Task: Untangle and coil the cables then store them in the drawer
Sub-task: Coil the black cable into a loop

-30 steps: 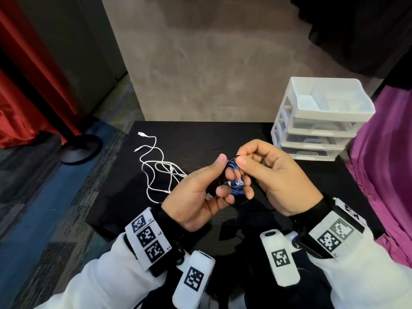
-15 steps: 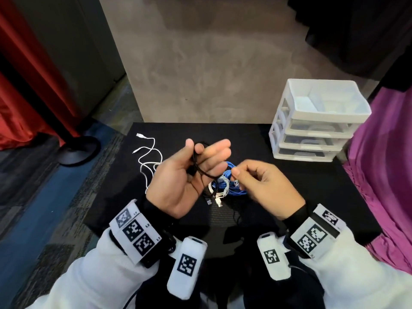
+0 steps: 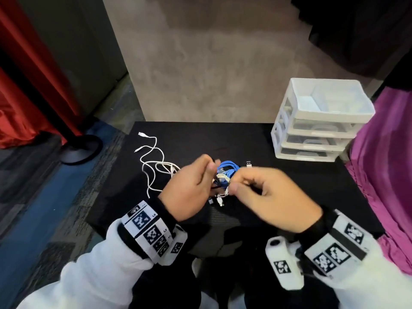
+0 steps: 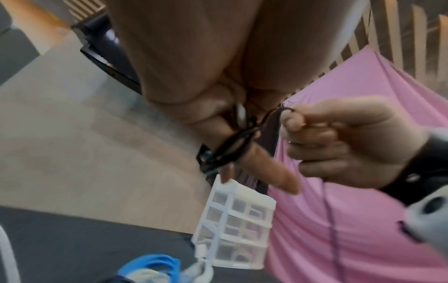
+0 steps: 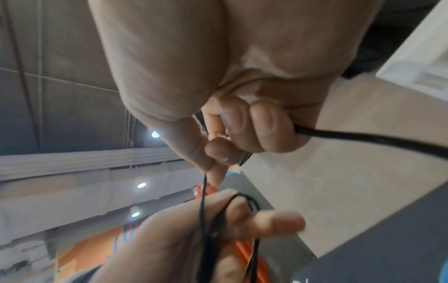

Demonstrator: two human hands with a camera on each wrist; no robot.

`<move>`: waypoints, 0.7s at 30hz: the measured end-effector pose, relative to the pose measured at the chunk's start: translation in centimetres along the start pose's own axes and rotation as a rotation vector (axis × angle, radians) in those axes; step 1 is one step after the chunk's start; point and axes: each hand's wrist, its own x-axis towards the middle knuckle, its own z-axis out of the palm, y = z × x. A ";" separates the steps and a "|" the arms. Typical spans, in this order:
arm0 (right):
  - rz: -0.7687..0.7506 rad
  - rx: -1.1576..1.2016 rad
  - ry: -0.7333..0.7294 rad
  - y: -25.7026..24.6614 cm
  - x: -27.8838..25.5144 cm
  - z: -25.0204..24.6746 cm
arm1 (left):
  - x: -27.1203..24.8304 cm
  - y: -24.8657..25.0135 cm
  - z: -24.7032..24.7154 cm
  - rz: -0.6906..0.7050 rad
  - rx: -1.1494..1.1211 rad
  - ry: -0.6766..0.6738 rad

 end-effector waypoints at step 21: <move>0.187 0.143 -0.148 3.1 -1.8 5.3 | 0.9 2.9 -0.2 0.066 -0.572 0.195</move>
